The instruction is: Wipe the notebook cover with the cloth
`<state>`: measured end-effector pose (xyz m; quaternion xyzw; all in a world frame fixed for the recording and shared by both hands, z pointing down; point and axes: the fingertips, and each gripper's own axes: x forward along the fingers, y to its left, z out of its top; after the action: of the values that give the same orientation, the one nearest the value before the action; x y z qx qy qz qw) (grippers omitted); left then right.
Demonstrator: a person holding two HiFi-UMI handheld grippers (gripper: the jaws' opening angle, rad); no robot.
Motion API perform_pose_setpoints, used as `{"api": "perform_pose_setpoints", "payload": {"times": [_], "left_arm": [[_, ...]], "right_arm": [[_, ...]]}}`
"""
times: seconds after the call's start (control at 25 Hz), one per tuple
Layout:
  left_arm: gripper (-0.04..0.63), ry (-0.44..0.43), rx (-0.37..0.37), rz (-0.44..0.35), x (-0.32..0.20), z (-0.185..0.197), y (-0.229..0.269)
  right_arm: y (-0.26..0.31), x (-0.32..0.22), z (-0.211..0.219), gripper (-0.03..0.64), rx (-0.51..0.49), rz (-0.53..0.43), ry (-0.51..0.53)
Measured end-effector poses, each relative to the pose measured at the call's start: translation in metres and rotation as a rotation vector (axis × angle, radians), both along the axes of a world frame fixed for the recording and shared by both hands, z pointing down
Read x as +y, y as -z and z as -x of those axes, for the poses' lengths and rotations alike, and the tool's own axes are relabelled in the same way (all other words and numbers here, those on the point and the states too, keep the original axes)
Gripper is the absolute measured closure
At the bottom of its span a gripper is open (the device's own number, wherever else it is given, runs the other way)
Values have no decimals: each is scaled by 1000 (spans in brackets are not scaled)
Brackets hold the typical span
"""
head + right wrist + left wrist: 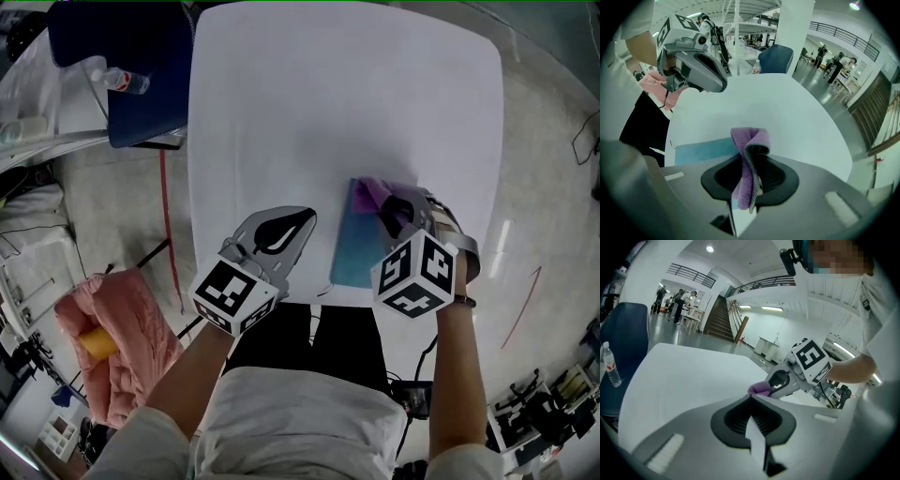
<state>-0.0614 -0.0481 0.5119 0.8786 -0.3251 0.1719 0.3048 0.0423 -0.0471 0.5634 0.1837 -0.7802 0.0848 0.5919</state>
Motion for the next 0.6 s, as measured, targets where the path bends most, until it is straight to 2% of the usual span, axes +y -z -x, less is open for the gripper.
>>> {"api": "perform_pose_setpoints", "payload": {"times": [0.6], "left_arm": [[595, 40, 9, 17, 1, 19, -8]], "right_arm": [[-22, 3, 14, 511, 70, 172, -5]]}}
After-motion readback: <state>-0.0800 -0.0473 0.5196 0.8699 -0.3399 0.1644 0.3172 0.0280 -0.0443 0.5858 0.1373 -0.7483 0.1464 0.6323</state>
